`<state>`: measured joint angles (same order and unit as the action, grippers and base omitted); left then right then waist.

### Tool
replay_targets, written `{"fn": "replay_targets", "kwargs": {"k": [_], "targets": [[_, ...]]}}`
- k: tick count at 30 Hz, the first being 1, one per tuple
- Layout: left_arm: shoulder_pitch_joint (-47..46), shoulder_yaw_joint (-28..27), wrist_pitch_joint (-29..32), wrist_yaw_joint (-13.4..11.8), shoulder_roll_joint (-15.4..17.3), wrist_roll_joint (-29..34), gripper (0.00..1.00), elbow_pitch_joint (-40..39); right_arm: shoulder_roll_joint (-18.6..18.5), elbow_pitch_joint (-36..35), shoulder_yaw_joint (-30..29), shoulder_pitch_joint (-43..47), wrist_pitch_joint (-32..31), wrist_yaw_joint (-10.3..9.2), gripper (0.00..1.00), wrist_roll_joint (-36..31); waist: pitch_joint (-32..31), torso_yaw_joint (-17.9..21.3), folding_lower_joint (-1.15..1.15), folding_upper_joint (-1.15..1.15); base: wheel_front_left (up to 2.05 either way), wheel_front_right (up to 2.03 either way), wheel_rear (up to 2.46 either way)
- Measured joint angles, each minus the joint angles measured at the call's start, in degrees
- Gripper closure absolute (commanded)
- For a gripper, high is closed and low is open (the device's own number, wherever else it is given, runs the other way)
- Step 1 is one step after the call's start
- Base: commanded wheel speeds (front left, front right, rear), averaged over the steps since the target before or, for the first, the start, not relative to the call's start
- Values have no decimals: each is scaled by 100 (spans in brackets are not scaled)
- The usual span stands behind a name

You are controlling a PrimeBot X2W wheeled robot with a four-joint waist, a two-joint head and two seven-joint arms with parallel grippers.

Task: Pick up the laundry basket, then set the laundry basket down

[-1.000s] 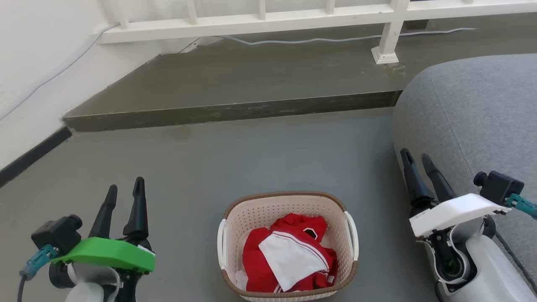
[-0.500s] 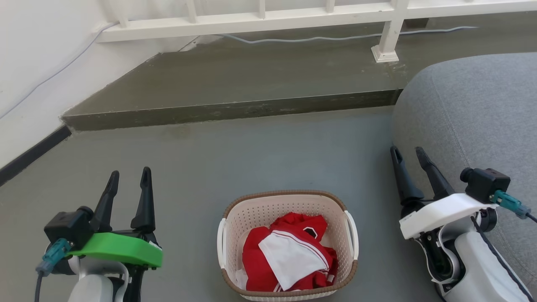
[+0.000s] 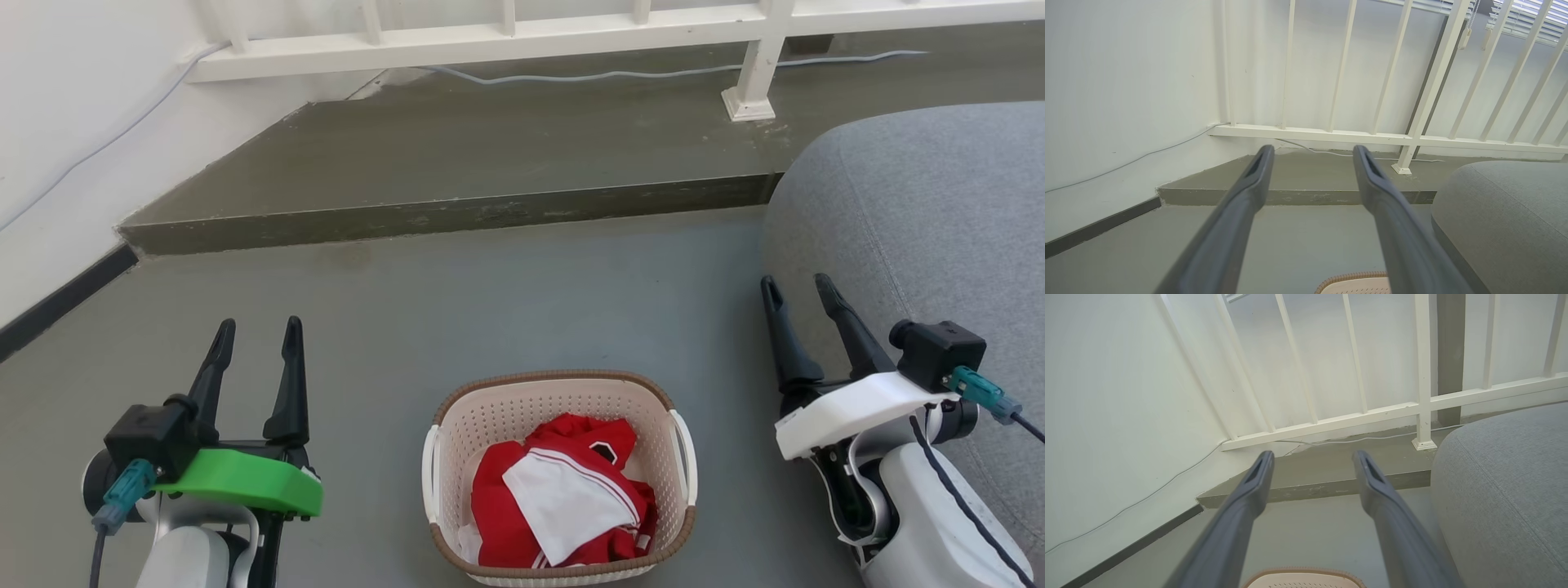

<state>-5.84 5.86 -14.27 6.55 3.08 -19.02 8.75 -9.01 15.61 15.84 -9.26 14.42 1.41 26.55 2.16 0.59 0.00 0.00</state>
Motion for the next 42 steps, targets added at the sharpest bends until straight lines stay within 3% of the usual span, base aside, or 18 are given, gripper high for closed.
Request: {"fn": "replay_targets", "kwargs": {"k": [22, 42], "targets": [[0, -49, 0, 51, -29, 15, 0, 4, 102, 145, -167, -1, 0, 5, 0, -240, 104, 28, 0, 0, 0, 0, 0], [-344, 79, -16, 53, -41, 12, 0, 0, 158, 180, -361, -256, 0, -52, 0, -354, 1005, 132, 0, 0, 0, 0, 0]]}}
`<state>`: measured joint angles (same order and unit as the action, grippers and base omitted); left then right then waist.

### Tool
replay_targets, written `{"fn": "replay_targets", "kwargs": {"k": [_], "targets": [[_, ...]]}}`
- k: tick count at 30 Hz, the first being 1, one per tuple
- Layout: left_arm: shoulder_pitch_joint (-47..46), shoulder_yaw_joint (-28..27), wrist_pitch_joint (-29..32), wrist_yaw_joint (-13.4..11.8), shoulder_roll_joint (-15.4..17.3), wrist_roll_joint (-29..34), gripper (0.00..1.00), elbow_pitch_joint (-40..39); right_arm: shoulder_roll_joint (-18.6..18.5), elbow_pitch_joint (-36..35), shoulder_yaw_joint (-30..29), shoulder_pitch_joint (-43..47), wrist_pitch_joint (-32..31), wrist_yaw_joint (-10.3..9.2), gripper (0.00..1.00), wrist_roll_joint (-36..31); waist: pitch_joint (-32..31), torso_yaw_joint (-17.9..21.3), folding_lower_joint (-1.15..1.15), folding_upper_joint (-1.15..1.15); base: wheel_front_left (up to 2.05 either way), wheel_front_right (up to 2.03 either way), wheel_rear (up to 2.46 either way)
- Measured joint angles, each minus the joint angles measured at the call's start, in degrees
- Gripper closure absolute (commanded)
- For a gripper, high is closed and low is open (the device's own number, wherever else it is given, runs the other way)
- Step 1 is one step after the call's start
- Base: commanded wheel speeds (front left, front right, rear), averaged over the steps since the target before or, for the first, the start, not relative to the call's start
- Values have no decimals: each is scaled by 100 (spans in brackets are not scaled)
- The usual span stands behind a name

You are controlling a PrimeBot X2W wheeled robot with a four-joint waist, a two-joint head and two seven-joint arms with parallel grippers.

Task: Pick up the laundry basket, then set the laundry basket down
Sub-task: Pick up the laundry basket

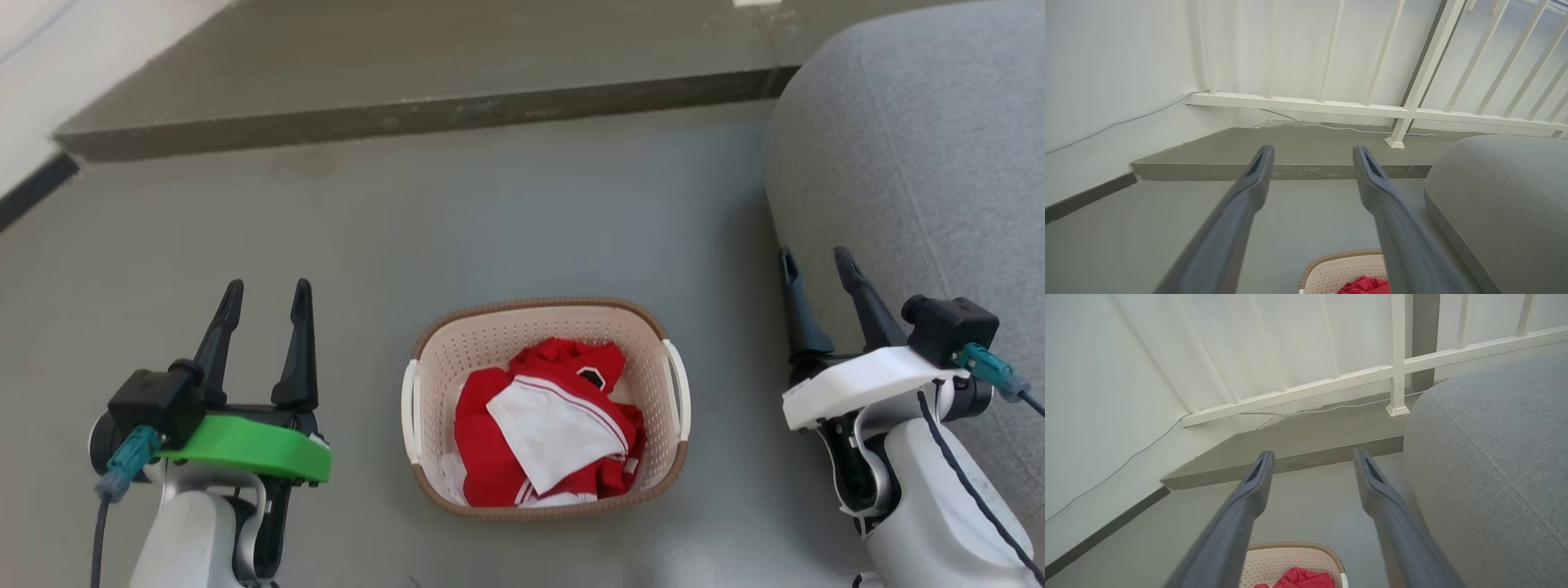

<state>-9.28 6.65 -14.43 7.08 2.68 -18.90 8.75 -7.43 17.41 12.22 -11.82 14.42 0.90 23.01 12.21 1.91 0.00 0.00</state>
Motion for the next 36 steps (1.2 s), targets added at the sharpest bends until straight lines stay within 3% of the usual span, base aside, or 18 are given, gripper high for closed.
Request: {"fn": "replay_targets", "kwargs": {"k": [21, 36], "targets": [[-1045, 154, 0, 4, 63, -172, 0, 953, 141, 593, -88, -717, 1, 36, 0, -1, 1470, 26, -1, 0, 0, 0, 0], [-1694, 924, 38, 5, 105, -824, 0, 2096, 271, 1511, -40, -1221, 1, 302, 0, 32, 2235, 33, -1, 0, 0, 0, 0]]}}
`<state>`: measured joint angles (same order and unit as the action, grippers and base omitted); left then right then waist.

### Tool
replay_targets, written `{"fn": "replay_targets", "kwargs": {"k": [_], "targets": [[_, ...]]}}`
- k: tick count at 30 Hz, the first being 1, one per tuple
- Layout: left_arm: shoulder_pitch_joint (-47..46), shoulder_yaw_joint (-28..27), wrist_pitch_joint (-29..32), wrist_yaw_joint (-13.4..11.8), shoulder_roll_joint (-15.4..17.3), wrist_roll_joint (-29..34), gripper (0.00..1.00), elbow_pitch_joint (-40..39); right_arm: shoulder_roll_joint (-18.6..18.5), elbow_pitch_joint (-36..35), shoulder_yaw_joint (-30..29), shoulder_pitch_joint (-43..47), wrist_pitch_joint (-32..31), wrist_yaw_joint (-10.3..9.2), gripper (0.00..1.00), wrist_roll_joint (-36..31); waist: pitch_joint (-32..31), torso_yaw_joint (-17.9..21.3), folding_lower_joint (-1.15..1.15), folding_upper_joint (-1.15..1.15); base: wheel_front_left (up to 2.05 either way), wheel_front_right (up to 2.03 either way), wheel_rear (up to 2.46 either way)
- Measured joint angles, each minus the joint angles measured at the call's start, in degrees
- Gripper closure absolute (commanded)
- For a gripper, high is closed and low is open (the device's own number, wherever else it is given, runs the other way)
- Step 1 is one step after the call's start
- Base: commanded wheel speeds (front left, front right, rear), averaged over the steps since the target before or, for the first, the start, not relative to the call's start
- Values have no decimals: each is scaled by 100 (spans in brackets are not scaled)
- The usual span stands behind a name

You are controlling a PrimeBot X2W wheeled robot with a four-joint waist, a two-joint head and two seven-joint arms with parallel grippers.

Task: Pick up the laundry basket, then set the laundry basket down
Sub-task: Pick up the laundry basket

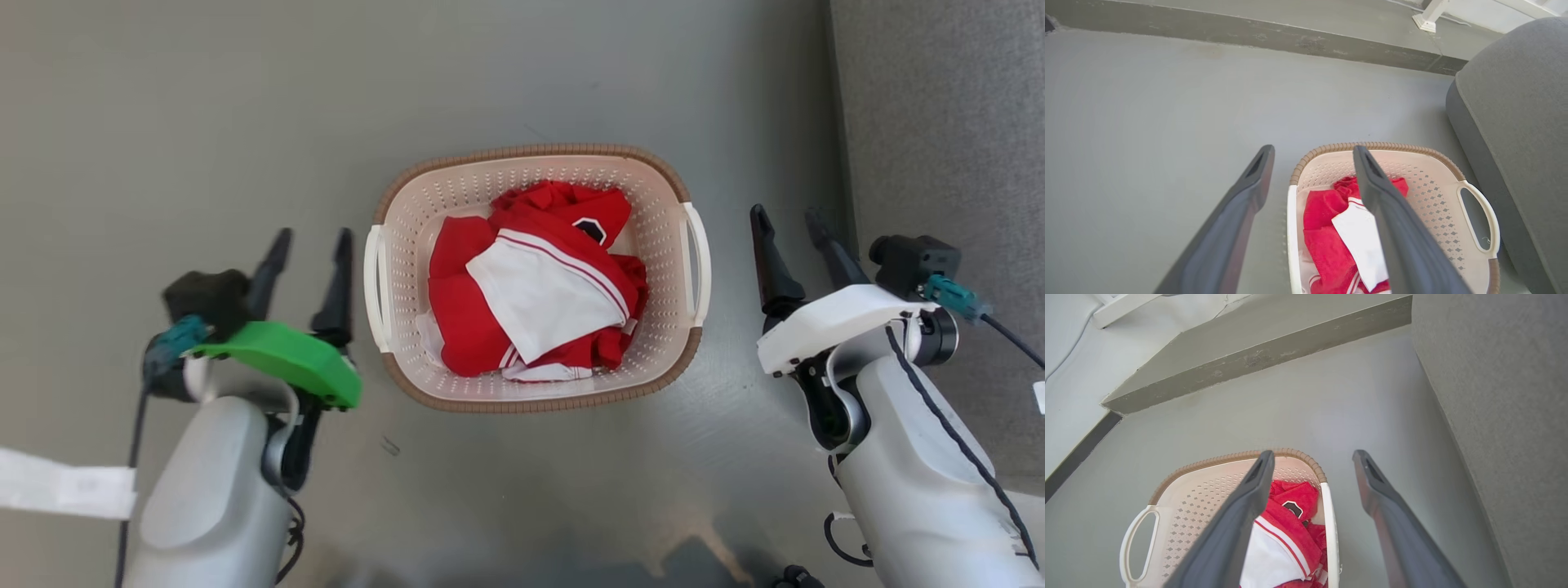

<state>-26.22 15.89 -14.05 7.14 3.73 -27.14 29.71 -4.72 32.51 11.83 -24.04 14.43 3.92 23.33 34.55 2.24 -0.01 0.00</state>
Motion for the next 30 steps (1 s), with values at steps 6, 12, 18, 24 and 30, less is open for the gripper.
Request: {"fn": "replay_targets", "kwargs": {"k": [6, 12, 18, 24, 30], "targets": [[-324, 337, 148, 0, -41, -214, 0, 368, 31, 490, 137, -208, 0, 64, 0, 1, 226, -35, 0, 0, 0, 0, 0], [-695, 519, 241, 0, -33, -388, 0, 659, 71, 907, 291, -586, -2, 111, 0, 1, 511, -58, 0, 0, 0, 0, 0], [-1035, 803, 343, 0, 31, -526, 0, 884, 89, 1269, 321, -971, -18, 112, 0, 36, 832, -64, 0, 0, 0, 0, 0], [-1301, 1090, 500, 0, 68, -701, 0, 1073, 92, 1651, 358, -1341, -88, 113, 0, 44, 1149, -67, 0, 0, 0, 0, 0], [-1521, 1269, 651, 0, 126, -754, 0, 1410, 111, 2093, 527, -1592, -197, 155, 0, 58, 1429, -66, 0, 0, 0, 0, 0]]}}
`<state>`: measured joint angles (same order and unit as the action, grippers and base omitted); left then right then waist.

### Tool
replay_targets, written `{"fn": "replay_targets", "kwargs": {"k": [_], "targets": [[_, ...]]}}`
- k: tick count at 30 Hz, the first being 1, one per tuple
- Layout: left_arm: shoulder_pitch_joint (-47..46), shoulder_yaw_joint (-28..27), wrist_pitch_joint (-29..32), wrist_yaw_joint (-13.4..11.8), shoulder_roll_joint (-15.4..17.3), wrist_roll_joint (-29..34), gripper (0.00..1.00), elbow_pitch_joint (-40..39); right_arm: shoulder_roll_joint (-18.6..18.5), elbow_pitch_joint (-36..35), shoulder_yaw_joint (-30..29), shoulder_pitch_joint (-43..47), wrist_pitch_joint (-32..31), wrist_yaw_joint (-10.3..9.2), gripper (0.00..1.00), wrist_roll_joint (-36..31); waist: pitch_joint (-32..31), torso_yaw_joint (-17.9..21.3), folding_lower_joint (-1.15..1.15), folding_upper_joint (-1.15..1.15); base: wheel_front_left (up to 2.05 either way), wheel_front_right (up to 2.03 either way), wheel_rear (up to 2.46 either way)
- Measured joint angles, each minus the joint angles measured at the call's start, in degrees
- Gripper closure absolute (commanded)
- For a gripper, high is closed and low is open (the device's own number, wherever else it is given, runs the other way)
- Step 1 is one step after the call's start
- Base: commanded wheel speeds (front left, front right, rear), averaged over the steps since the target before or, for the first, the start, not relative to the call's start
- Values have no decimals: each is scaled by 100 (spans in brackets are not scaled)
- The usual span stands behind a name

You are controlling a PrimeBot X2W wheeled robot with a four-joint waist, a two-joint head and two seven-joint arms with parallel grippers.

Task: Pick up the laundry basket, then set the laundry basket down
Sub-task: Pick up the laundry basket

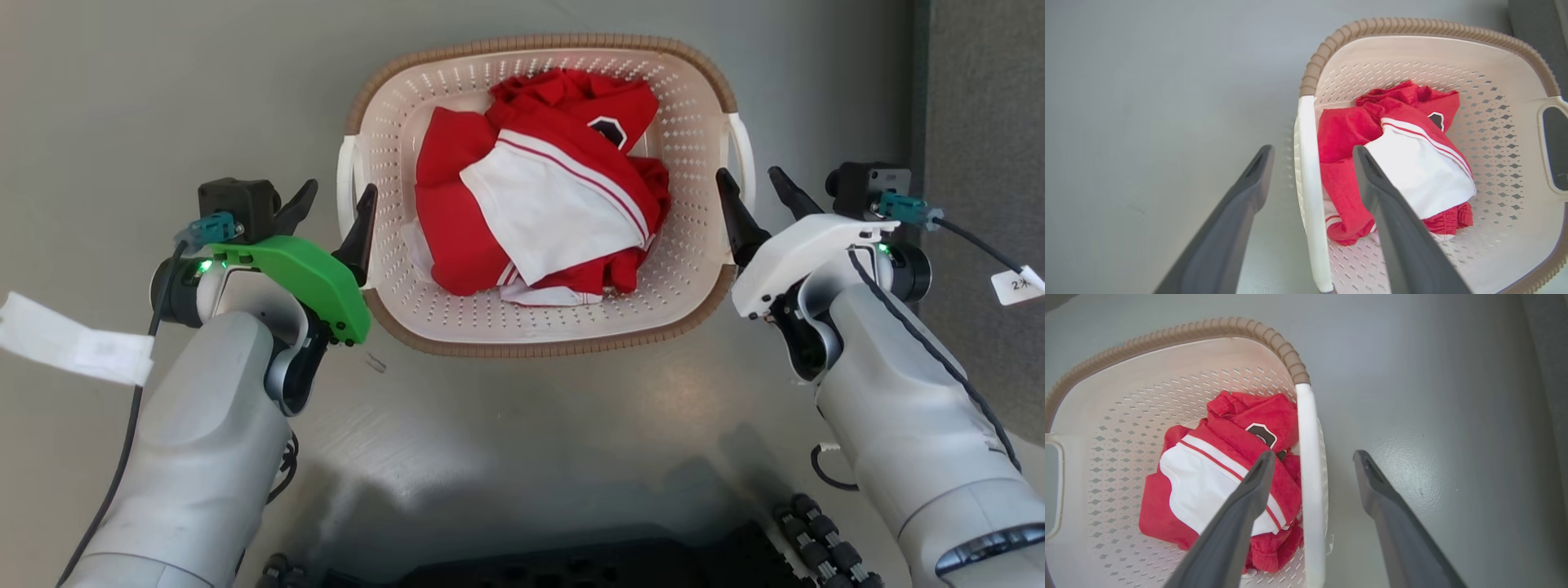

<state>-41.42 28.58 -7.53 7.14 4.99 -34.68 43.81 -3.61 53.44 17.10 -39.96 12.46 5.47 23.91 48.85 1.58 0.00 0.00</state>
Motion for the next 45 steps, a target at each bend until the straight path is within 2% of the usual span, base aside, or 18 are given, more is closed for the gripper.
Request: {"fn": "replay_targets", "kwargs": {"k": [12, 25, 26, 27, 28, 29, 30, 31, 32, 33, 45], "targets": [[-497, 294, 301, 0, 1, -293, 0, 425, -1, 437, 194, -584, -43, 9, 0, 140, 458, -17, 0, 0, 0, 0, 0], [-847, 610, 344, 0, -15, -499, 0, 680, -4, 681, 544, -885, -41, 76, 0, 456, 716, -130, 0, 0, 0, 0, 0], [-864, 639, 343, 0, -20, -508, 4, 703, -4, 689, 563, -906, -41, 77, 0, 479, 721, -136, 0, 0, 0, 0, 0], [-883, 660, 343, 2, -24, -552, 12, 724, -4, 700, 580, -922, -40, 94, 0, 494, 723, -142, 0, 0, 0, 0, 0], [-901, 676, 338, 18, -30, -603, 27, 742, -4, 711, 601, -933, -40, 105, 0, 505, 725, -146, 0, 0, 0, 0, 0], [-910, 689, 336, 18, -31, -644, 52, 753, -4, 724, 622, -939, -38, 105, 0, 530, 726, -149, 0, 0, 0, 0, 0], [-914, 714, 335, 18, -31, -655, 60, 756, -5, 735, 645, -943, -37, 105, 13, 549, 725, -152, 0, 0, 0, 0, 0], [-921, 749, 316, 18, -31, -657, 100, 756, -5, 742, 675, -949, -32, 107, 52, 570, 724, -153, 0, 0, 0, 0, 0], [-927, 788, 309, 20, -32, -666, 100, 756, -5, 745, 705, -959, -31, 107, 81, 605, 723, -154, 0, 0, 0, 0, 0], [-938, 828, 290, 42, -43, -693, 100, 756, -4, 751, 735, -978, -10, 107, 100, 635, 720, -155, 0, 0, 0, 0, 0], [-943, 1224, 180, -5, -48, -1034, 100, 958, 2, 931, 1034, -990, 69, 104, 100, 846, 374, -146, 0, 0, 0, 0, 0]]}}
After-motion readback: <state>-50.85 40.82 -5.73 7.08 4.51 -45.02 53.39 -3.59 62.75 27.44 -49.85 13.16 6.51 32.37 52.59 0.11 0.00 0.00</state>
